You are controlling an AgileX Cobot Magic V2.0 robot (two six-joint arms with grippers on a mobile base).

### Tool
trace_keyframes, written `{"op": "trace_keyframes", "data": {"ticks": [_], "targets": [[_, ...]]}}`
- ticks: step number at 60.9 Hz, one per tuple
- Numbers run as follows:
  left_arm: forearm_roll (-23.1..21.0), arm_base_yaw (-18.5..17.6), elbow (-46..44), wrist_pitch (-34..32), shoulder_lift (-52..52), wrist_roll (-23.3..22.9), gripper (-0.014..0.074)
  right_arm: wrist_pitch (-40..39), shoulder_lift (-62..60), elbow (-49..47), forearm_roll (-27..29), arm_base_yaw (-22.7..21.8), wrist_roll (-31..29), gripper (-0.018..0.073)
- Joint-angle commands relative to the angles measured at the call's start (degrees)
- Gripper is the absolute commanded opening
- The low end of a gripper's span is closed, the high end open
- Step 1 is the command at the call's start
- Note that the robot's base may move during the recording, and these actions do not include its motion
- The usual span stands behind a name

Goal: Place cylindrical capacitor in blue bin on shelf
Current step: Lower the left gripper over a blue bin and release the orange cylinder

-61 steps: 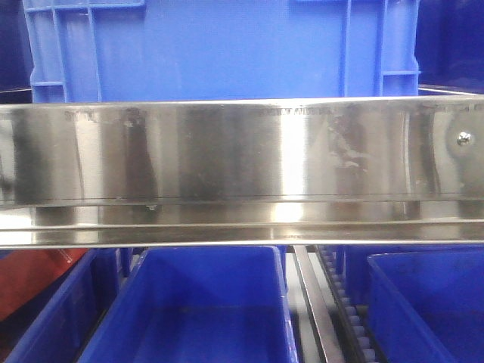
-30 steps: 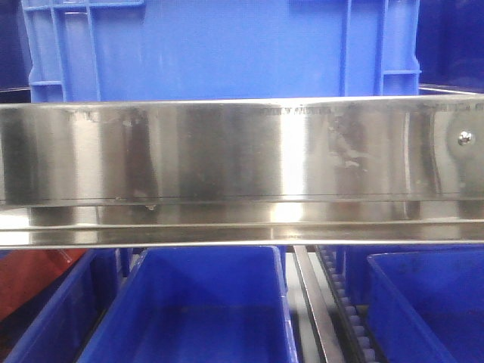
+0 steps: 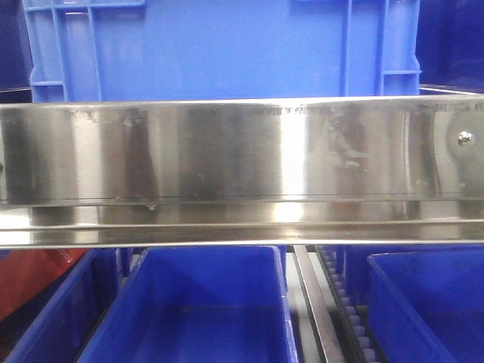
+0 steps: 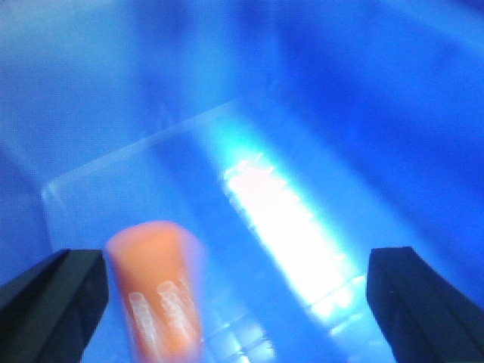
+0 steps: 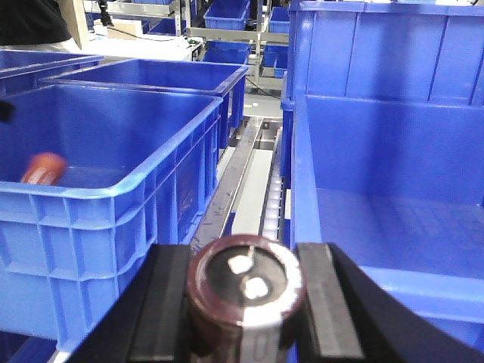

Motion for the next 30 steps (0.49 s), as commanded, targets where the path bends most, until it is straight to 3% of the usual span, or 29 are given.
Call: {"op": "trace_keyframes", "data": {"ticks": [1,17,20,30], "targets": [[-0.68,-0.23,-0.73,2.41,-4.08,-0.05,0.0478,-3.21,0.05,-0.34,0.00,-0.04,-0.22,-0.0162],[0.72,-0.23,1.60,15.67,-14.14,-0.05,-0.0053,-1.28,0.05,-0.34,0.00,-0.04,-0.22,-0.0162],[1.08,-0.23,4.04,15.91,-17.06,-0.17,-0.0113,-0.80,0.29,-0.34,0.00,-0.04,-0.22,-0.0162],[3.71,0.78,17.53,10.20,-30.02,-4.78,-0.0111,-0.45,1.58,-0.34,0.00,-0.04,-0.22,-0.0162]]}}
